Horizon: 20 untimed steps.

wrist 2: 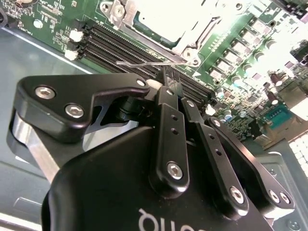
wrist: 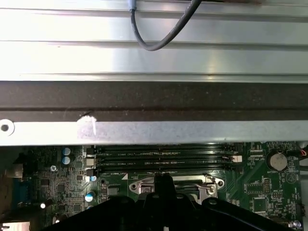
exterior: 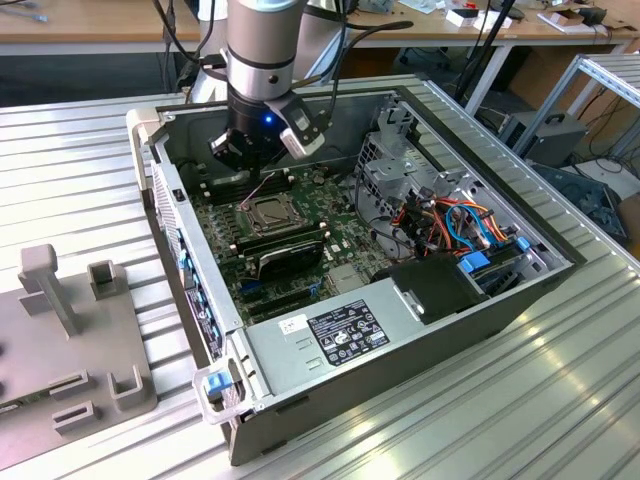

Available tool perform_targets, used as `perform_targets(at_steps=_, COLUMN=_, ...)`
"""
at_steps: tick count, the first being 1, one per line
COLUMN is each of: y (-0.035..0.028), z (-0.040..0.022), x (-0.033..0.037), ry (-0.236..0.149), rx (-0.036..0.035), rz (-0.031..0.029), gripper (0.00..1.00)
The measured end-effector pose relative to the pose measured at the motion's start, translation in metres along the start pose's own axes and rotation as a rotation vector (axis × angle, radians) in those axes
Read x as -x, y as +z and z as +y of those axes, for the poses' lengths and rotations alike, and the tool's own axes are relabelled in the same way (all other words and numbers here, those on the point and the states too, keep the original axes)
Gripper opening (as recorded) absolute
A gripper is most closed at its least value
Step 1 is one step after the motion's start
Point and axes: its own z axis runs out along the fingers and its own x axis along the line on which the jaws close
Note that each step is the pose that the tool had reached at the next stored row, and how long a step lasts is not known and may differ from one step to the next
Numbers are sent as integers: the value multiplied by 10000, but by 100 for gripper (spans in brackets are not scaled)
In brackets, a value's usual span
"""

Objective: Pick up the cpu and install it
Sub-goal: 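Install the first cpu locking lever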

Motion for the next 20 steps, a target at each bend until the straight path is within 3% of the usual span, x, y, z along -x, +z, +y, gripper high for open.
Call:
perform_targets(at_steps=10, y=76, z=17, x=39, ry=-27, rx=22, rz=5, gripper=11)
perform_targets(at_steps=20, y=97, z=26, x=85, ry=-32, rx=35, rz=6, gripper=11)
